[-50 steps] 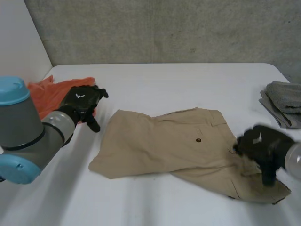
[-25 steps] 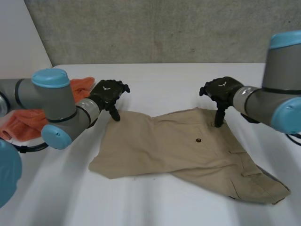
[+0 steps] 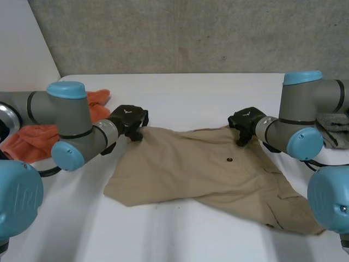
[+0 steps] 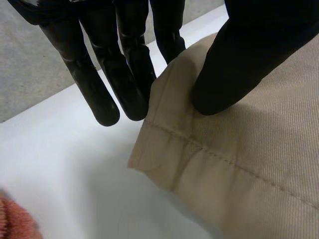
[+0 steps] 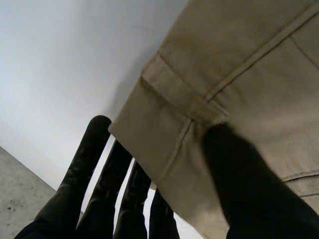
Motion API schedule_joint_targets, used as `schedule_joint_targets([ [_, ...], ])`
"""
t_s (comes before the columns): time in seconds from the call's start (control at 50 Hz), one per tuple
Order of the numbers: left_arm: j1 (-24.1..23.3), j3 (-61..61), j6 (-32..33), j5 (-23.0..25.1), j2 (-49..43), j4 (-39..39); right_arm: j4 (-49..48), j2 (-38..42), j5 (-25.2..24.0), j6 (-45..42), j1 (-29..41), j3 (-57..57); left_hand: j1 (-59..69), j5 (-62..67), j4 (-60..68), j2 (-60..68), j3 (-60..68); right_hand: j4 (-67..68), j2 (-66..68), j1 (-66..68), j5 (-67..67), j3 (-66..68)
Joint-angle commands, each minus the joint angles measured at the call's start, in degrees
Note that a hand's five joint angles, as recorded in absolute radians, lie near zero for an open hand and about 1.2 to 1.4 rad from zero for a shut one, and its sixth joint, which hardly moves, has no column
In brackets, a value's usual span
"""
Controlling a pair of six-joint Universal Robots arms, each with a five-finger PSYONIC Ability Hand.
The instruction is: Fold the laundry.
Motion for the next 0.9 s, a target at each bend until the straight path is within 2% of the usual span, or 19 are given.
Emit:
schedule_joint_targets([
  [0.02, -0.18, 3.29, 2.23, -4.65, -0.30, 2.01, -0.78, -0.05, 0.29, 2.44, 0.00, -4.33, 15.07, 14.42, 12.85, 13.11, 13.49, 28.52, 28.09, 36.50, 31.48, 28.48],
  [0.08, -0.18, 5.31, 4.09, -6.85, -0.12, 4.90, -2.70, -0.58, 1.34, 4.02, 0.00, -9.14, 15.07, 14.42, 12.85, 13.11, 13.49, 28.52, 28.09, 36.50, 31.48, 28.48],
  [0.12, -0.35, 7.95, 5.32, -9.23, 0.49, 9.56, -4.82, -0.84, 2.57, 4.55, 0.00, -12.23, 15.07, 14.42, 12.85, 13.11, 13.49, 28.52, 28.09, 36.50, 31.48, 28.48],
  [0.22, -0.53, 11.64, 5.41, -10.73, 4.96, 19.31, -15.34, -4.96, 7.40, 5.69, 0.17, -19.18, 15.07, 14.42, 12.85, 13.11, 13.49, 28.52, 28.09, 36.50, 31.48, 28.48],
  [0.3, -1.40, 12.44, 5.32, -10.90, 11.63, 30.72, -24.67, -10.06, 8.55, 5.69, 1.14, -18.75, 15.07, 14.42, 12.85, 13.11, 13.49, 28.52, 28.09, 36.50, 31.48, 28.48],
  [0.38, -1.93, 12.35, 4.62, -10.90, 16.91, 37.15, -31.62, -15.60, 8.73, 5.69, 2.81, -16.91, 15.07, 14.42, 12.85, 13.11, 13.49, 28.52, 28.09, 36.50, 31.48, 28.48],
  [0.5, -2.29, 11.12, 1.54, -11.26, 22.72, 38.31, -34.45, -22.89, 8.64, 5.78, 3.25, -13.40, 15.07, 14.42, 12.85, 13.11, 13.49, 28.52, 28.09, 36.50, 31.48, 28.48],
  [0.62, -2.20, -1.95, -0.57, -10.47, 28.87, 38.40, -31.90, -26.24, 8.38, 5.78, 5.62, -7.25, 15.07, 14.42, 12.85, 13.11, 13.49, 28.52, 28.09, 36.50, 31.48, 28.48],
  [0.78, -2.72, -28.84, -0.22, -9.41, 36.17, 38.75, -22.50, -29.49, 7.06, 5.87, 5.80, 13.04, 15.07, 14.42, 12.85, 13.11, 13.49, 28.52, 28.09, 36.50, 31.48, 28.48],
  [0.86, -3.78, -40.54, 0.57, -9.67, 37.84, 38.31, -21.17, -32.57, 3.38, 5.17, 5.36, 27.80, 15.07, 14.42, 12.85, 13.11, 13.49, 28.52, 28.09, 36.50, 31.48, 28.48],
  [0.9, -4.13, -46.32, 1.36, -9.85, 38.11, 37.88, -21.26, -34.68, -0.40, 4.81, 4.66, 35.54, 15.07, 14.42, 12.85, 13.11, 13.49, 28.52, 28.09, 36.50, 31.48, 28.48],
])
